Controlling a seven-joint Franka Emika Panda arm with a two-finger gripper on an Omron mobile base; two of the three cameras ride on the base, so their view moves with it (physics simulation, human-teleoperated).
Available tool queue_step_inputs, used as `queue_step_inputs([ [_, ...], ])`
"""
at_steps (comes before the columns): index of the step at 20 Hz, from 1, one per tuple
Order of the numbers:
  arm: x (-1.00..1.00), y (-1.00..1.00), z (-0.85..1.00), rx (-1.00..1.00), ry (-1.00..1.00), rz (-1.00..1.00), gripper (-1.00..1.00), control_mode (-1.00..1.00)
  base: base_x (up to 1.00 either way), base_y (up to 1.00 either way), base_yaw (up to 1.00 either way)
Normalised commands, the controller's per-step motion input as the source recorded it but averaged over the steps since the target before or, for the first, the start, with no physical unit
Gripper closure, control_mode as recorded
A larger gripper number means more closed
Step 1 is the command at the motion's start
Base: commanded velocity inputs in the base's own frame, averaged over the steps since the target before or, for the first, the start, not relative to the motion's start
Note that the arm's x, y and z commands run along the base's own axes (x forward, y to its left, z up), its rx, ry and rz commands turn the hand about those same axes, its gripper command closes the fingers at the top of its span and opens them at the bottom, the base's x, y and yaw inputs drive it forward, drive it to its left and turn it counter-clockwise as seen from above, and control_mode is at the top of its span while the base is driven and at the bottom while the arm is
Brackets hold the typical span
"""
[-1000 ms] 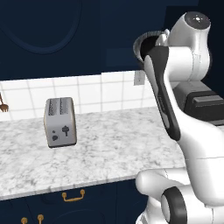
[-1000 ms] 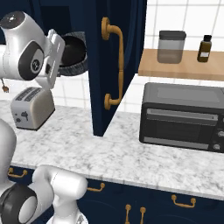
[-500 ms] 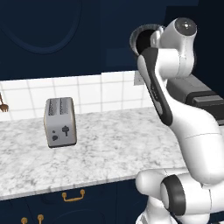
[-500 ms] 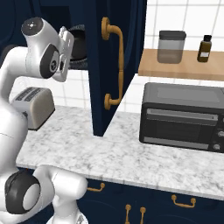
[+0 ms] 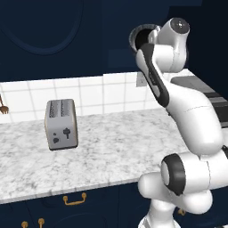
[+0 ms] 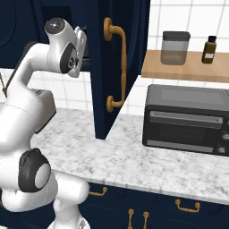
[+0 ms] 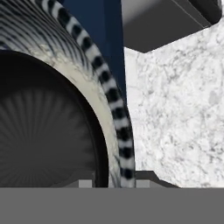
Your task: Pick up the bowls on the counter and stack them on top of one another in the open cabinet. Place the smaller bowl on top of the larger bowl.
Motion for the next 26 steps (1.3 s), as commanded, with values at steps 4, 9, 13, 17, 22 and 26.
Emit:
queue_step_inputs([
  [4,0.59,-0.02,-0.13,0.00,0.00,0.01,1.00,-1.00,0.00,0.00,0.00],
  [9,0.49,-0.02,-0.32,0.00,0.00,0.01,1.00,-1.00,0.00,0.00,0.00],
  [13,0.42,-0.01,-0.20,0.00,0.00,0.00,1.00,-1.00,0.00,0.00,0.00],
  [17,0.31,0.00,0.00,0.00,-0.01,0.00,-1.00,-1.00,0.00,0.00,0.00],
  [22,0.12,0.00,0.01,0.00,-0.10,0.00,-1.00,-1.00,0.00,0.00,0.00],
  [26,0.00,0.00,0.05,0.00,-0.23,0.00,-1.00,-1.00,0.00,0.00,0.00],
])
